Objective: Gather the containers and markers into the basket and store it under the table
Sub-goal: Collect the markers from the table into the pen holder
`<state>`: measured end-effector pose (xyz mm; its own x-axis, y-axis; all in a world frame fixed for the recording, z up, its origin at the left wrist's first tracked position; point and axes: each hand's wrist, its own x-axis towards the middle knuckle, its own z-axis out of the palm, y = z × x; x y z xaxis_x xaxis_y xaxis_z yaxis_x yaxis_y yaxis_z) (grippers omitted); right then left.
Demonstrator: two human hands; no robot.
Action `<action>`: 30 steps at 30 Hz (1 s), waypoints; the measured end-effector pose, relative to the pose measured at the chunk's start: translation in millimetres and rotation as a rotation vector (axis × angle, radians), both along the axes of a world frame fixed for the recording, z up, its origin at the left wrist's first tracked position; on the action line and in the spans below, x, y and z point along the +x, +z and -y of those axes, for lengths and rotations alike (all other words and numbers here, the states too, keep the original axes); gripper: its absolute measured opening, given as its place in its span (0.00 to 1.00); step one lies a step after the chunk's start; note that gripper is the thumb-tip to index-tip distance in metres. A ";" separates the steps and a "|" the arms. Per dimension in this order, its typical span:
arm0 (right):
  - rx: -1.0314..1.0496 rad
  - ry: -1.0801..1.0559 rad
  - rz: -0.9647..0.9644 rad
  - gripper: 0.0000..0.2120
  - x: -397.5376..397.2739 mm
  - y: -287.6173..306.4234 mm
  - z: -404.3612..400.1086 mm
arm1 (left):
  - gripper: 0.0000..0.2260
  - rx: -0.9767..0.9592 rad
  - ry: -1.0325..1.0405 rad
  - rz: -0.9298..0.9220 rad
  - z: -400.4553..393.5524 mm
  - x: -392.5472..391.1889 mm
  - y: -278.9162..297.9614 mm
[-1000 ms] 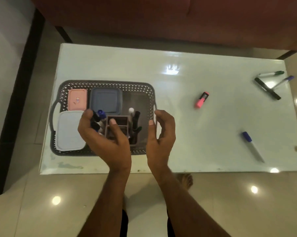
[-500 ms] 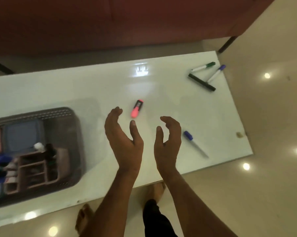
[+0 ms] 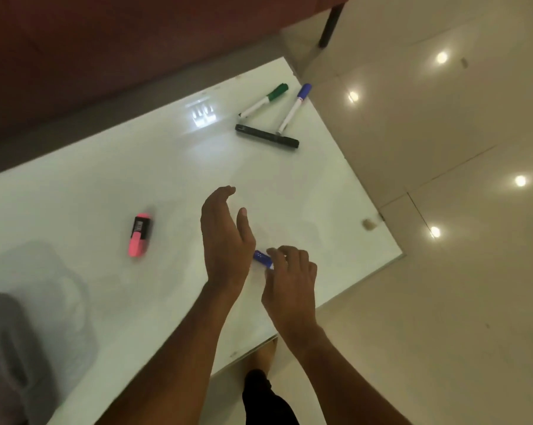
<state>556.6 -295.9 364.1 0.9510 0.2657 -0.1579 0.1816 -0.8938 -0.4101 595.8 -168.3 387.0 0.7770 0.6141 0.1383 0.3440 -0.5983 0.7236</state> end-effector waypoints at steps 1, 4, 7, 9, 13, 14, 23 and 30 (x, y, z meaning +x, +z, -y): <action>-0.028 0.015 -0.001 0.24 0.6 -1.4 2.6 | 0.15 0.025 -0.025 -0.010 -1.0 10.5 -2.0; -0.023 0.034 0.034 0.23 10.7 -7.3 8.0 | 0.13 0.091 -0.129 -0.033 -5.9 49.6 -7.4; 0.066 -0.018 0.056 0.20 33.5 -1.2 4.7 | 0.12 0.158 -0.207 -0.055 -14.1 90.4 -9.4; 0.131 -0.057 0.084 0.18 60.3 7.8 -0.2 | 0.13 0.216 -0.227 -0.094 -19.0 116.5 -11.8; 0.180 -0.033 0.180 0.16 130.7 20.7 -11.9 | 0.17 0.321 -0.276 -0.191 -27.2 155.0 -24.5; 0.175 -0.020 0.202 0.16 151.5 19.8 -14.6 | 0.18 0.351 -0.296 -0.217 -29.5 161.6 -29.3; 0.066 0.150 0.189 0.25 290.7 22.9 -55.4 | 0.13 0.442 -0.403 -0.270 -42.4 170.9 -43.6; -0.004 0.229 0.096 0.19 305.2 16.3 -65.0 | 0.10 0.292 -0.064 -0.281 -58.5 126.3 -34.2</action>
<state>861.8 -230.9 380.4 0.8765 0.4760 -0.0715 0.4179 -0.8262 -0.3778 722.1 -109.8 352.8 0.8447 0.5297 0.0771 0.4595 -0.7914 0.4032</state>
